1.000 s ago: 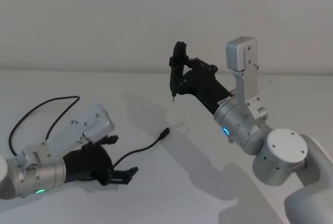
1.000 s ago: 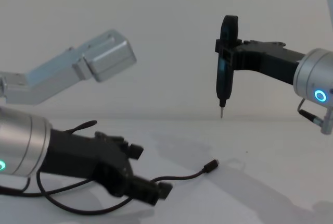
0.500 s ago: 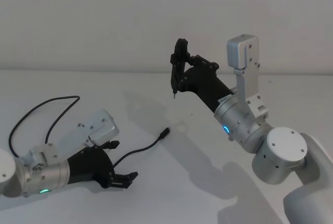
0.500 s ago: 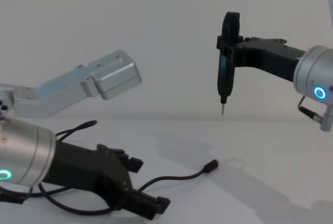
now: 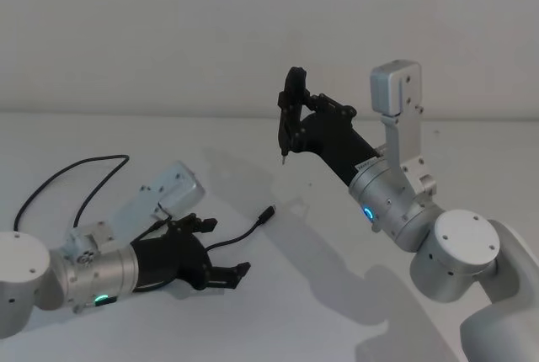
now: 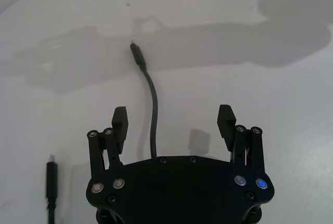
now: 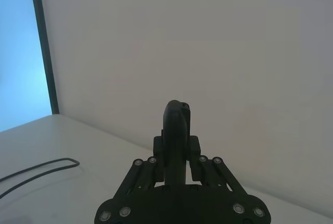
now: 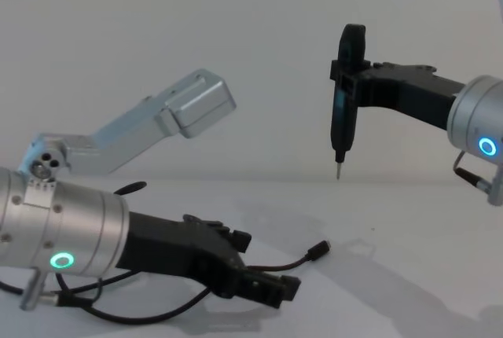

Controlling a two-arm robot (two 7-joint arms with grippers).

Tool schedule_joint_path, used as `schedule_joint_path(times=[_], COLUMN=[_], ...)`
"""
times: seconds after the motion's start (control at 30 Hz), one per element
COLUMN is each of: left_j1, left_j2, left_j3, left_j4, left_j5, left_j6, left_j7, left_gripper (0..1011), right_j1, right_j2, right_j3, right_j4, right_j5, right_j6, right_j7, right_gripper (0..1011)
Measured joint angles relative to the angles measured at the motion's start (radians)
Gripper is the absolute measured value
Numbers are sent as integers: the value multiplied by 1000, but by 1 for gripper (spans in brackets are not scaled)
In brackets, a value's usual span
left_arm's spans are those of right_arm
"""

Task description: Pick up the data cable with the one hand.

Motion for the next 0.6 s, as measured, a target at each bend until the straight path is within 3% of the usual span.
schedule_joint_path(times=[0.2, 0.6], left_j1=[3, 23], left_j2=[-32, -38], left_j3=[-20, -51], left_j4=[32, 45], left_j5=[-49, -104], left_j6=[5, 28], left_j7=[-3, 5], left_gripper=[1001, 1001], right_j1=[-4, -5], right_j2=[-3, -11], right_j3=[4, 6], right_j4=[-1, 5], right_j5=[2, 7], right_j6=[4, 9], right_j7=[5, 8], right_gripper=[274, 275])
